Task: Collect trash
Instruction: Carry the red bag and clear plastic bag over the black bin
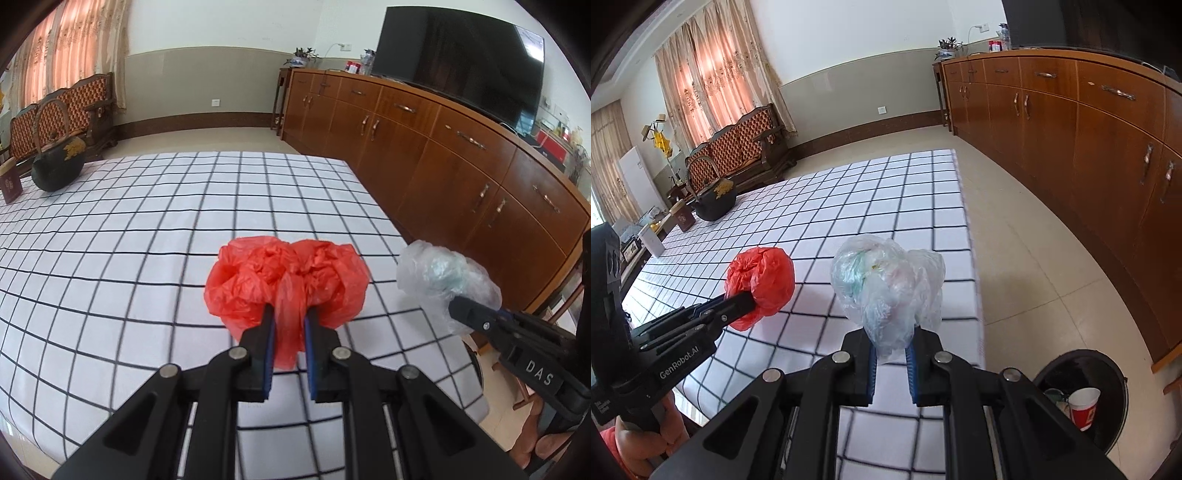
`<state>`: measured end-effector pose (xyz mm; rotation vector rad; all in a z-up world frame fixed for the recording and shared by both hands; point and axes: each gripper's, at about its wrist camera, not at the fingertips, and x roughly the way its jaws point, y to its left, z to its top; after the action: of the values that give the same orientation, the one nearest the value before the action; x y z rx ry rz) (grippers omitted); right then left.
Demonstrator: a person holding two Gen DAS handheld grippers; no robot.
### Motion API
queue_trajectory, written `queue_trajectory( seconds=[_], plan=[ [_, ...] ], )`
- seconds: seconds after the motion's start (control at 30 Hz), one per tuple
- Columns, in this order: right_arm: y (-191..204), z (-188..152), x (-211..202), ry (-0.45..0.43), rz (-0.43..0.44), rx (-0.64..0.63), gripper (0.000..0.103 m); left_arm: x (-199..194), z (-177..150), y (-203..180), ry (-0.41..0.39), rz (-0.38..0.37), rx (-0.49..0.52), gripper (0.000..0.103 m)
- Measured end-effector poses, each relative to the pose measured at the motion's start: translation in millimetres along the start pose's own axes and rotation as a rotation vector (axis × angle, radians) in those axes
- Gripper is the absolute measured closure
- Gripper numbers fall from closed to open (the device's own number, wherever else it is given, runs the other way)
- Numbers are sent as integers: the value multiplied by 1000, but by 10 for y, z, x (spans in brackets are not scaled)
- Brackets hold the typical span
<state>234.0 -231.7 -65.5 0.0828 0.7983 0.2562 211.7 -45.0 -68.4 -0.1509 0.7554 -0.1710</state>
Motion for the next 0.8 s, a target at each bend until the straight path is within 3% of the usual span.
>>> queue_trajectory(
  seconds=[0.3, 0.8],
  plan=[
    [-538, -223, -345, -36, -53, 96, 89, 15, -76, -547, 23, -68, 72, 88],
    [-1784, -718, -841, -54, -250, 342, 89, 170, -235, -1685, 100, -230, 217, 88]
  ],
)
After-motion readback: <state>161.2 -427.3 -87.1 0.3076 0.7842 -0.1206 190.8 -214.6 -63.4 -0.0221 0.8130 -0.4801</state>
